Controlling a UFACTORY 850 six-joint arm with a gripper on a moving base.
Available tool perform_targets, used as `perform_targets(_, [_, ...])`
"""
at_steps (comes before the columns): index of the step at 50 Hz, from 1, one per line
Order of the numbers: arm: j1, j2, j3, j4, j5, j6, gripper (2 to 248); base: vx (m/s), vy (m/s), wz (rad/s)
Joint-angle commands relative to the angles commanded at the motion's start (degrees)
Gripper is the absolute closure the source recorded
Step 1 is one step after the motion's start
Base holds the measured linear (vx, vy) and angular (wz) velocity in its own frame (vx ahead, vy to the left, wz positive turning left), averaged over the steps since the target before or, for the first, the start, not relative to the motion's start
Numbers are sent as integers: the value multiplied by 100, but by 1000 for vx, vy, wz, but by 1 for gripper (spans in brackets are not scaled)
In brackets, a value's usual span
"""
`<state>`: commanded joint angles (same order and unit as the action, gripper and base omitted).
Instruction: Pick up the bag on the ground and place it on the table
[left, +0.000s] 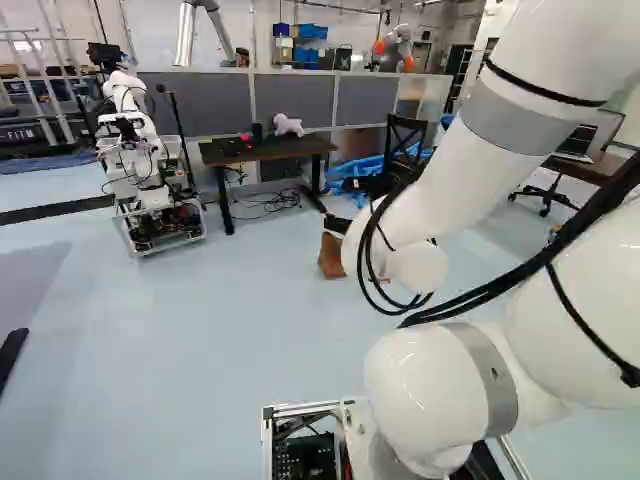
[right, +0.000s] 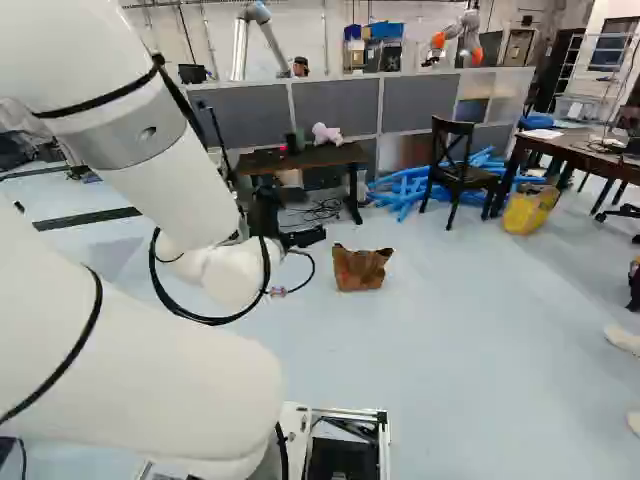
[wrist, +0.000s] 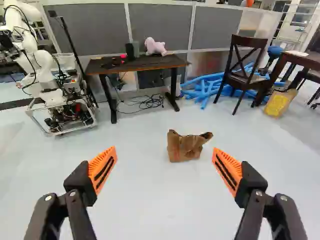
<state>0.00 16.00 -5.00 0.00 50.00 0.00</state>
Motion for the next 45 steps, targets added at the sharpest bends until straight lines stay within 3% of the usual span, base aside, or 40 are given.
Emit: perform_targets(45, [0, 0, 0, 0, 0, 0, 3, 60, 12, 36])
